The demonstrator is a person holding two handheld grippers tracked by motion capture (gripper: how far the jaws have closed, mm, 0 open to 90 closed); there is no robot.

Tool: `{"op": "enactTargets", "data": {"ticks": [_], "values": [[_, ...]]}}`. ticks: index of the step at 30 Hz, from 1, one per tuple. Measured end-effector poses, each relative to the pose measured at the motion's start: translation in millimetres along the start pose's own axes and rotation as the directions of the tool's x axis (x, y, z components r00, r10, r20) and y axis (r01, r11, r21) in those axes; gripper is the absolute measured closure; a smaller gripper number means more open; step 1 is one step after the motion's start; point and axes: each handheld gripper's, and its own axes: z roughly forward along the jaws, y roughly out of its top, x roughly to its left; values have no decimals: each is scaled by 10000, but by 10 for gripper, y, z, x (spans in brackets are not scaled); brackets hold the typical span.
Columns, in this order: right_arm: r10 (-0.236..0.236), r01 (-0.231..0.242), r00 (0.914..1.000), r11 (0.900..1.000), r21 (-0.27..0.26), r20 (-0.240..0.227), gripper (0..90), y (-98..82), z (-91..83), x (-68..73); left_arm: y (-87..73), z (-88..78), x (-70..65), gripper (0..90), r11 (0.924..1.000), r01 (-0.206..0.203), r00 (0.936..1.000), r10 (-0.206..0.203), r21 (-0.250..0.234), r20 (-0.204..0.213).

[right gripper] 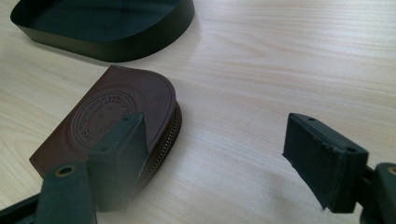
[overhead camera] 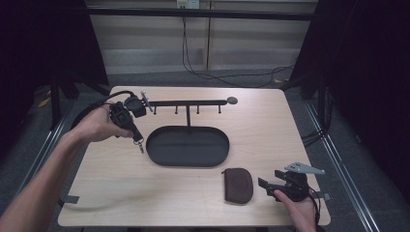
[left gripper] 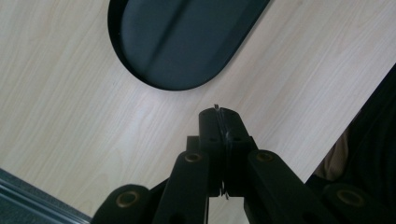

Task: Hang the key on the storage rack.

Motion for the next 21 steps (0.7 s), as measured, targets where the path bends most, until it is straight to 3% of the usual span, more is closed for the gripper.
{"op": "enactTargets", "data": {"ticks": [4,5,9,15,21], "values": [[11,-11,10000,10000,8,-4,214,1,3,-2,33,-27,12,893,9999,80,10000,-80,-105,-24],[12,-12,10000,10000,7,-2,214,1,3,-1,50,-39,25,893,9999,-95,10000,94,61,31],[34,-34,10000,10000,9,-9,214,1,5,-5,122,-67,40,893,9998,9,9998,-12,-205,-182],[26,-26,10000,10000,17,-34,214,1,6,-5,242,-122,138,893,9993,323,9994,-324,-171,-98],[5,-5,10000,10000,22,-54,214,0,5,-4,307,-140,210,893,9993,353,9994,-353,-144,1]]}}
